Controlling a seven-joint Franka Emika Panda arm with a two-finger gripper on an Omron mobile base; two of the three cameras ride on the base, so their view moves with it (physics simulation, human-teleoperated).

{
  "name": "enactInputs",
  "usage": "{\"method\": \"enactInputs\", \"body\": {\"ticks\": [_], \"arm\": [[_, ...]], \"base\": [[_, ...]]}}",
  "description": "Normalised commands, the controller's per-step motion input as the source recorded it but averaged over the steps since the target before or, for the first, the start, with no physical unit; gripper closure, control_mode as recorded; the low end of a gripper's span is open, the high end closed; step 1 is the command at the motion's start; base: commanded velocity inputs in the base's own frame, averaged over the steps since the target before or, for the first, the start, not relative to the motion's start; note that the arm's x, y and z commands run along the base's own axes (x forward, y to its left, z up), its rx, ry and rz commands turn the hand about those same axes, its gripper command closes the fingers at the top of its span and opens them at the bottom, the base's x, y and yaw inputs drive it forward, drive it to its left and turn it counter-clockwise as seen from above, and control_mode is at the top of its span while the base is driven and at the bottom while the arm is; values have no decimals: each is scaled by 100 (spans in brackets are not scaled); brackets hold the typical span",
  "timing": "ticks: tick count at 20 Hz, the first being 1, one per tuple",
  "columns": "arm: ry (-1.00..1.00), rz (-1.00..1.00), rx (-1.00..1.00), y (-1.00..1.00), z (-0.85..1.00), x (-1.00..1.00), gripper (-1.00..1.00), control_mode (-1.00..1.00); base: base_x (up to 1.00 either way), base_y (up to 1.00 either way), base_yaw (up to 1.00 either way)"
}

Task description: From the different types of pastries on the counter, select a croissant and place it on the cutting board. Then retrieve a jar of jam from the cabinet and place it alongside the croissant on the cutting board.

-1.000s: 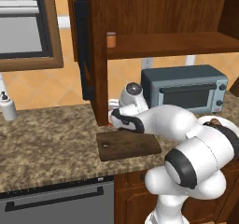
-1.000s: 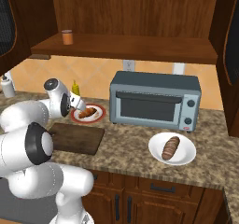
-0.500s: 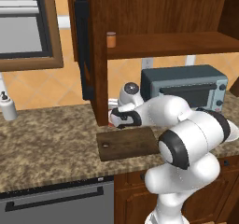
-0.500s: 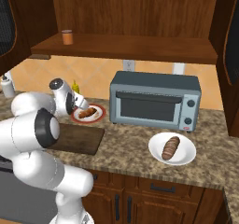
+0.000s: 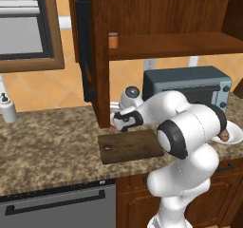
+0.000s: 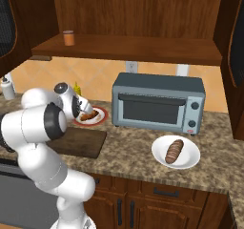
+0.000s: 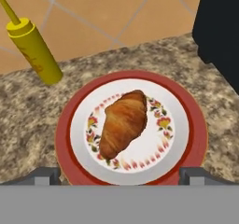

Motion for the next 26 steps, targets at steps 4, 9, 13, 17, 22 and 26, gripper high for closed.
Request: {"method": "enactInputs", "body": {"ticks": [4, 9, 13, 17, 22, 26], "arm": [[0, 0, 0, 0, -21, 12, -100, -100], [0, 0, 0, 0, -20, 14, -100, -100], [0, 0, 0, 0, -16, 15, -100, -100], [0, 0, 0, 0, -18, 14, -100, -100], [0, 0, 0, 0, -16, 10, -100, -100], [0, 0, 0, 0, -17, 12, -100, -100]], "base": [[0, 0, 0], [0, 0, 0], [0, 0, 0], [0, 0, 0], [0, 0, 0], [0, 0, 0]]}}
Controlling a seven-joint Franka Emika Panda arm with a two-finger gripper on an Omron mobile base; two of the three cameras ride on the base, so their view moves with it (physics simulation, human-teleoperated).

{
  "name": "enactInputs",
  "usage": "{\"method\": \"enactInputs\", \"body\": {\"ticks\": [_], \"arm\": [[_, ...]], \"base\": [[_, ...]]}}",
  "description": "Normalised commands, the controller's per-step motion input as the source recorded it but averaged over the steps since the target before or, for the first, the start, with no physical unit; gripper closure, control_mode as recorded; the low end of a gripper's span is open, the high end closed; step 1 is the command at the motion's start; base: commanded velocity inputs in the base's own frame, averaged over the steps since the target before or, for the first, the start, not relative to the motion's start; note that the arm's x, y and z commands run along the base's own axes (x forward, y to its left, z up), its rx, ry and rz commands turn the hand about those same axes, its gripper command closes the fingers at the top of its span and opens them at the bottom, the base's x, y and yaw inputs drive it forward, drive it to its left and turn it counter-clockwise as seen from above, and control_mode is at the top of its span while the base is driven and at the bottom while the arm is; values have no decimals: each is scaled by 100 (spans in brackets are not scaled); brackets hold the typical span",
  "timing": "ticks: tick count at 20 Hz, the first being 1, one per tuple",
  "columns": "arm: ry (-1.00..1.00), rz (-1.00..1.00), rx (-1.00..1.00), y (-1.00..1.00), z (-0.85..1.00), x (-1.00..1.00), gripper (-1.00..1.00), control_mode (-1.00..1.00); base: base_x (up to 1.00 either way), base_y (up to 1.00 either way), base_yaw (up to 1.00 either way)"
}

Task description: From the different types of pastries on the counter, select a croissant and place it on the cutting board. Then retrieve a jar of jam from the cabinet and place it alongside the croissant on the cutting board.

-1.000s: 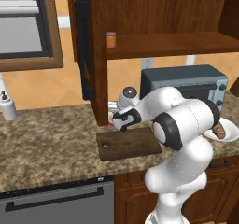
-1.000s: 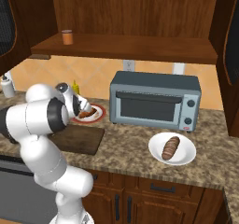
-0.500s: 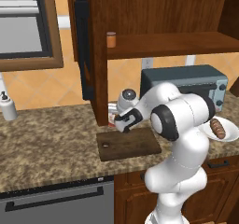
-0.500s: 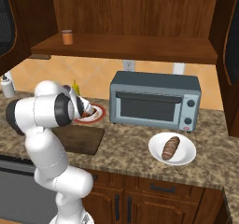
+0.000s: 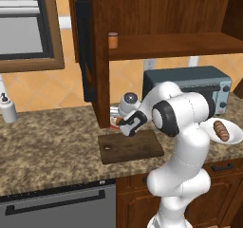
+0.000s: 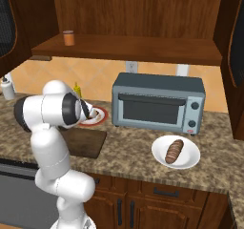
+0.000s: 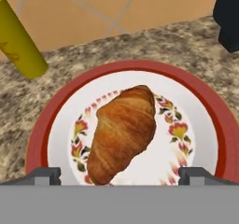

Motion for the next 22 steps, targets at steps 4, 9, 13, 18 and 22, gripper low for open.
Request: {"method": "enactInputs", "body": {"ticks": [4, 9, 13, 18, 22], "arm": [[0, 0, 0, 0, -15, 18, -100, -100], [0, 0, 0, 0, -18, 20, -100, -100], [0, 0, 0, 0, -21, 18, -100, -100], [0, 0, 0, 0, -34, 14, -100, -100], [0, 0, 0, 3, -31, 20, 100, -100]], "base": [[0, 0, 0], [0, 0, 0], [0, 0, 0], [0, 0, 0], [0, 0, 0]]}}
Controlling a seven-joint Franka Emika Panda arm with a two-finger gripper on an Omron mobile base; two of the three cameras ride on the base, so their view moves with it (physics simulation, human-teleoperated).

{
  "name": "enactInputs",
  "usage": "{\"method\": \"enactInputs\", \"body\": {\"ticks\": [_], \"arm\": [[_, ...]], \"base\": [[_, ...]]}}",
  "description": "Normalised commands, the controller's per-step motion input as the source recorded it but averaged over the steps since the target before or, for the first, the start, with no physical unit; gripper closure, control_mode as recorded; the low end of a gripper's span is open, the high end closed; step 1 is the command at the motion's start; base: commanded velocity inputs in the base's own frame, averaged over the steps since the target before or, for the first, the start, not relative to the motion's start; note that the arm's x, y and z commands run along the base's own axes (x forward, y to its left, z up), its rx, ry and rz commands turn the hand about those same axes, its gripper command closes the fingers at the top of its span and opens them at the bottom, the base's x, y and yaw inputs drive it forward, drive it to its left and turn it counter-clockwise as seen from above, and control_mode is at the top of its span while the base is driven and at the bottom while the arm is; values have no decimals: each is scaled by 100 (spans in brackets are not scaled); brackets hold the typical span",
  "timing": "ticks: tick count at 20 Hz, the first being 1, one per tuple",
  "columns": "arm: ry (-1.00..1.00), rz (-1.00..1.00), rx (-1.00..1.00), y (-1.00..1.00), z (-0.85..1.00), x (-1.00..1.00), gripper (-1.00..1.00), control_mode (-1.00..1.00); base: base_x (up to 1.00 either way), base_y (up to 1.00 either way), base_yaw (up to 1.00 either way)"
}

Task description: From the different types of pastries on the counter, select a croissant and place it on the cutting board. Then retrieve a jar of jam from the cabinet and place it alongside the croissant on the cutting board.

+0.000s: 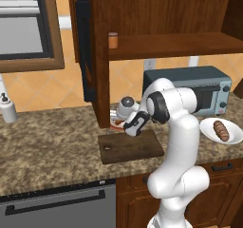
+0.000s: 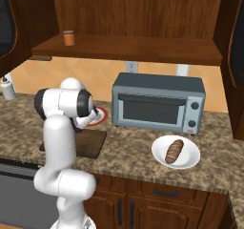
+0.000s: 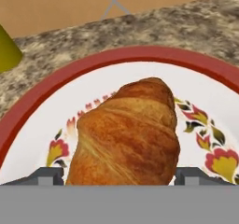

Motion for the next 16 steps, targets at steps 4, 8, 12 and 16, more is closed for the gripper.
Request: {"method": "enactInputs", "body": {"ticks": [4, 8, 12, 16], "arm": [[0, 0, 0, 0, -21, 16, 100, -100], [-2, 0, 0, 0, -3, 6, 100, -100], [-5, 0, 0, -5, 26, -8, 100, -100], [0, 0, 0, -21, 21, -36, 100, -100]], "base": [[0, 0, 0], [0, 0, 0], [0, 0, 0], [0, 0, 0]]}}
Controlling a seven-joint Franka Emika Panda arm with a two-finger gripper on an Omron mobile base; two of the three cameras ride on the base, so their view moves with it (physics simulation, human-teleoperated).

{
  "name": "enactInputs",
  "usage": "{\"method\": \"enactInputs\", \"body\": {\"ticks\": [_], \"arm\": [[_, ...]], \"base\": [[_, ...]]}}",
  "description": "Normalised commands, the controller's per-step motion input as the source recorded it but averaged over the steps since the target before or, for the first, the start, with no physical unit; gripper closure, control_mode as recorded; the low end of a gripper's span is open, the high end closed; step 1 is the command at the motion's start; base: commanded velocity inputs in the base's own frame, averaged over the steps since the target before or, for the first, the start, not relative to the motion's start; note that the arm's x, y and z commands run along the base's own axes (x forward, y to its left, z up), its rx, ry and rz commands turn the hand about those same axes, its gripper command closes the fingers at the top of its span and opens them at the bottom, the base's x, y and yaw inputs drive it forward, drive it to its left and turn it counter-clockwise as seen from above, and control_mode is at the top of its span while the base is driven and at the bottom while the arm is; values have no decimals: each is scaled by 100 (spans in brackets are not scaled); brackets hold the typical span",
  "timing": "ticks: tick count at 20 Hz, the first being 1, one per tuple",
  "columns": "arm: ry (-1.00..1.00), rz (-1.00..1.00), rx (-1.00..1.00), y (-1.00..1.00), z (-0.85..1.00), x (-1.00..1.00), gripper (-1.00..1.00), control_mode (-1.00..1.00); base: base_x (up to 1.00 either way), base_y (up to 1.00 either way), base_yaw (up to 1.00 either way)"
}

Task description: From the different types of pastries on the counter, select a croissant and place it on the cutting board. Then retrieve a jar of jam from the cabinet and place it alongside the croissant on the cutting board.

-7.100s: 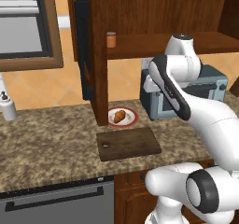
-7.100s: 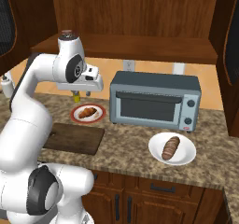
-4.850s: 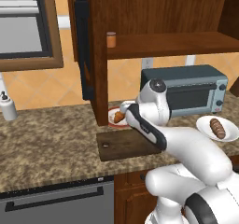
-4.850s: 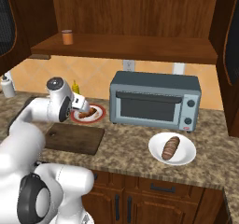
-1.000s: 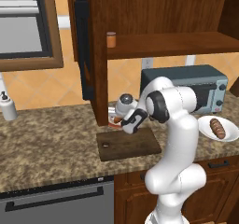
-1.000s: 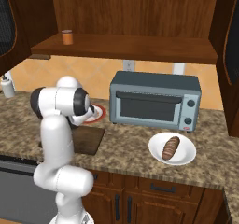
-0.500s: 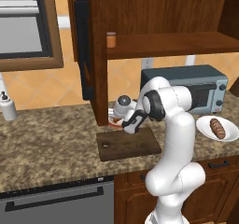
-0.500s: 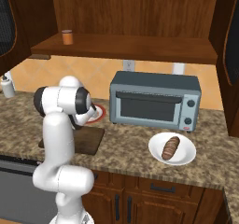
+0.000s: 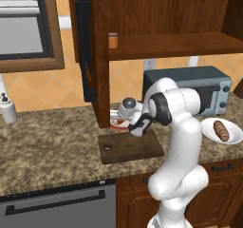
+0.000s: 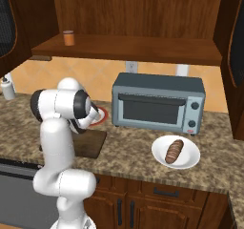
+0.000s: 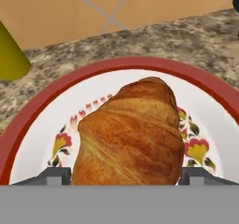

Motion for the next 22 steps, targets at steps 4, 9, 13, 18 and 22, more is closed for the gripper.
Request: {"method": "enactInputs", "body": {"ticks": [4, 9, 13, 18, 22], "arm": [[0, 4, 0, -4, 14, -80, 100, -100], [-8, 3, 2, -9, 57, -55, 100, -100], [-17, 0, 1, -17, 93, -19, 100, -100], [-7, 4, 0, -3, 69, -72, 100, -100], [0, 9, 0, 0, 19, -100, 100, -100]], "base": [[0, 0, 0], [0, 0, 0], [0, 0, 0], [0, 0, 0], [0, 0, 0]]}}
